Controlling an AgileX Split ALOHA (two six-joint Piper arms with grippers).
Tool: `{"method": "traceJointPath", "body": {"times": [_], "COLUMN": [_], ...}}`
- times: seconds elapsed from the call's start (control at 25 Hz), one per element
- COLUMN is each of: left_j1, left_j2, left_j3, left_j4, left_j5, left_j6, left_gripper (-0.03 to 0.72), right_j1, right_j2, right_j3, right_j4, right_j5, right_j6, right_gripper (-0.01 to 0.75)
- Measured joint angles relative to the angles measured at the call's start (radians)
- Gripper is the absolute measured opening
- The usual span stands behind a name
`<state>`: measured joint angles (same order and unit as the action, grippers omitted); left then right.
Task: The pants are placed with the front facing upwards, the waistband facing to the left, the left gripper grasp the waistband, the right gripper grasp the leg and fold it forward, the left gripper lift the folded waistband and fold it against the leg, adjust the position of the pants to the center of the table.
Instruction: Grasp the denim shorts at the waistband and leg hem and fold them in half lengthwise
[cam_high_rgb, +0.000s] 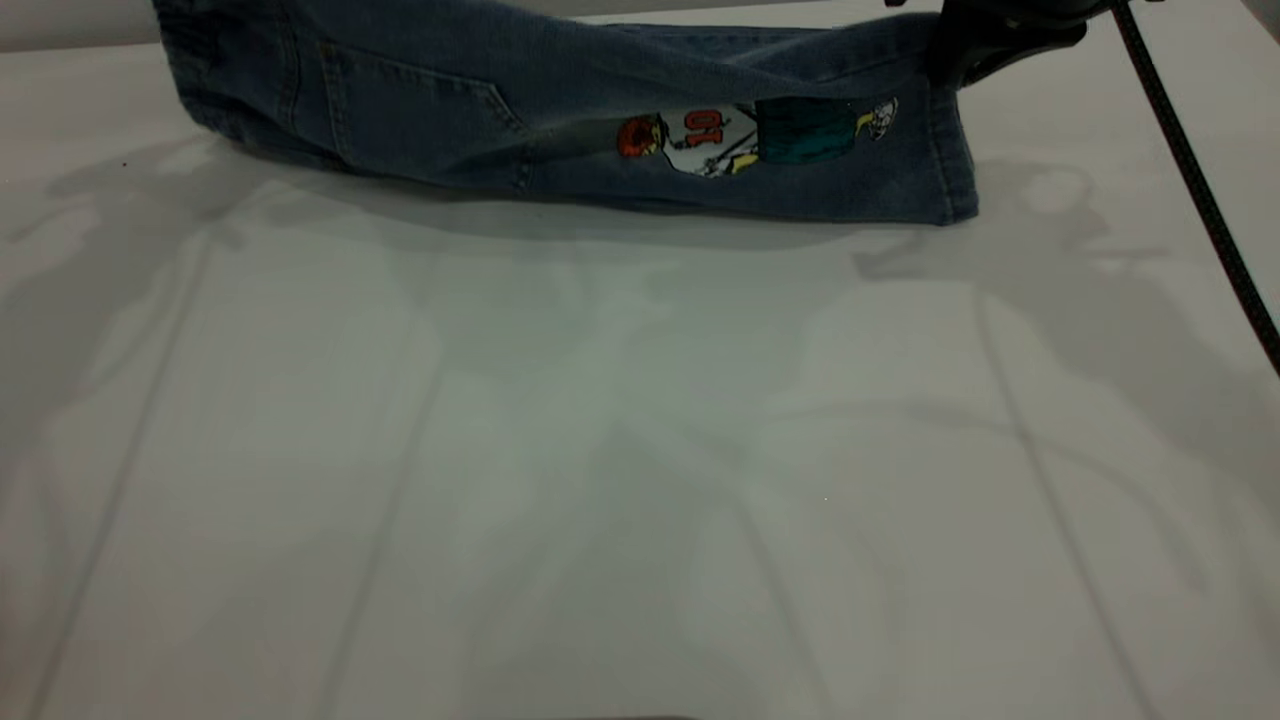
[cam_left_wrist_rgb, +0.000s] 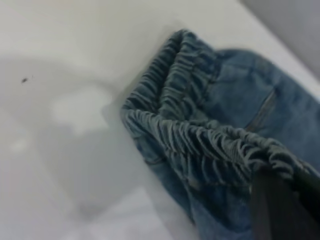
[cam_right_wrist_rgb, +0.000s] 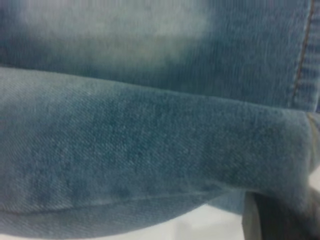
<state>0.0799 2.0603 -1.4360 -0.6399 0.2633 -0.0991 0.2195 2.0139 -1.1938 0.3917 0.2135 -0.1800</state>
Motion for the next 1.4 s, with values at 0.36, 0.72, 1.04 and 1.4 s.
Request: {"method": "traceJointPath", "body": {"times": [0.36,0.72,1.04,1.4], "left_j1": [-0.013,-0.018,-0.038,-0.038], "left_j2": [0.104,0.148,0.23,0.285], "left_j3": [-0.001,-0.047,-0.171,-0.208], "left_j4": [-0.219,-0.321,-0.323,-0.323], "left_j5": [-0.122,-0.211,-0.219,-0.229], "left_j6": [0.048,0.065,0.089,0.116], "left_gripper": [0.04,0.04,0.04,0.042], "right_j1": [0.0,0.0,0.0,0.0], "right_j2": [0.038,0.095,0.147,0.237], "right_j3": [0.0,0.0,-0.01,-0.1], "right_j4": [0.048,0.057,0.055,0.032], "right_j5": [-0.109,-0.305,-0.399,-0.426], "right_j6": [-0.003,0.008,0.031,0.031], "right_gripper": [0.036,0.036,0.036,0.052]}}
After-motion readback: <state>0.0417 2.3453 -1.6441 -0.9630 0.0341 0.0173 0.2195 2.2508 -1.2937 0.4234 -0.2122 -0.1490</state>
